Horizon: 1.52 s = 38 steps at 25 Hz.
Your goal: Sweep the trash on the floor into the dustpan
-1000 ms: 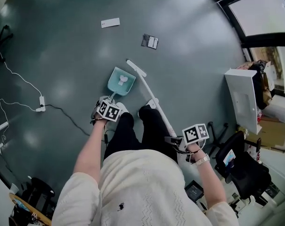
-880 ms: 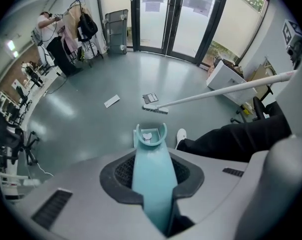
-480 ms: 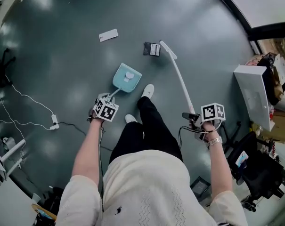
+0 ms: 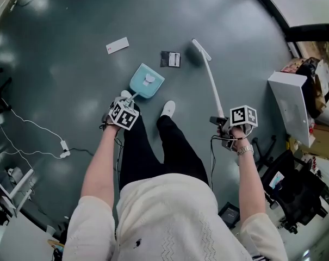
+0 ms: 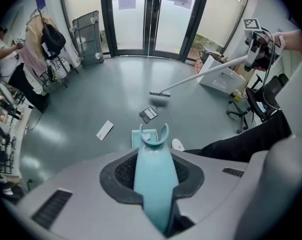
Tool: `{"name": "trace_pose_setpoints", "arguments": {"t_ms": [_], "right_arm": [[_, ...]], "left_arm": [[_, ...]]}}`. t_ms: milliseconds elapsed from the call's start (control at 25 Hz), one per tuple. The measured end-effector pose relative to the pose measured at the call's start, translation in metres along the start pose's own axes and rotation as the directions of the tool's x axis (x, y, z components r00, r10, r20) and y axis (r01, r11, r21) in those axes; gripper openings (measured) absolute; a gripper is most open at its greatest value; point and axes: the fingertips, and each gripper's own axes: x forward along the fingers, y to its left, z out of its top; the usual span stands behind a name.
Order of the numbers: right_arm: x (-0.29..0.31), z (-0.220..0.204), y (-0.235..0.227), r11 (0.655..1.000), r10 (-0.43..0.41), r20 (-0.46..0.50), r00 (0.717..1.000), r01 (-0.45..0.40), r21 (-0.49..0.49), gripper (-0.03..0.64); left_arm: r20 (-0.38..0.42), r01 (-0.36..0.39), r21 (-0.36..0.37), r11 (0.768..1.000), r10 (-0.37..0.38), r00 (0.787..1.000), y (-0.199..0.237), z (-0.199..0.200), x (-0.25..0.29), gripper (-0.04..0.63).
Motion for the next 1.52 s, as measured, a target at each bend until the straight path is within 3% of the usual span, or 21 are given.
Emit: {"name": "trace_pose_setpoints", "arguments": {"t_ms": [240, 560, 840, 1200, 1360, 1520], "right_arm": [[0.056, -0.026, 0.042, 0.997, 0.034, -0.059, 0.998, -0.03, 0.067, 0.084], [0.112, -0.093, 0.109, 1.0, 0.007, -0.19, 0.982, -0.003, 0.021, 0.084], [0.112, -0.135, 0.137, 0.998, -0.022, -0.317, 0.948, 0.0, -0.069, 0.084], [0.085, -0.139, 0.163, 0.991, -0.052, -0.373, 0.926, 0.003, -0.131, 0.084], [0.067, -0.131, 0.19, 0.993, -0.009, -0.356, 0.935, -0.032, -0.111, 0.084], [0.054, -0.128, 0.214, 0.989, -0.005, -0.343, 0.939, -0.046, -0.142, 0.086]], "left_arm": [[0.018, 0.058, -0.028, 0.998, -0.058, 0.998, 0.04, 0.03, 0.013, 0.094], [-0.001, 0.101, 0.066, 0.993, -0.101, 0.995, 0.074, 0.044, 0.012, 0.094], [-0.012, 0.113, 0.104, 0.988, -0.113, 0.994, 0.087, 0.042, 0.013, 0.094], [0.021, 0.12, 0.107, 0.987, -0.123, 0.992, 0.096, 0.041, 0.008, 0.094], [0.065, 0.114, 0.07, 0.991, -0.118, 0.991, 0.107, 0.033, 0.0, 0.094], [0.117, 0.084, -0.042, 0.996, -0.079, 0.99, 0.134, 0.009, -0.016, 0.094]]}}
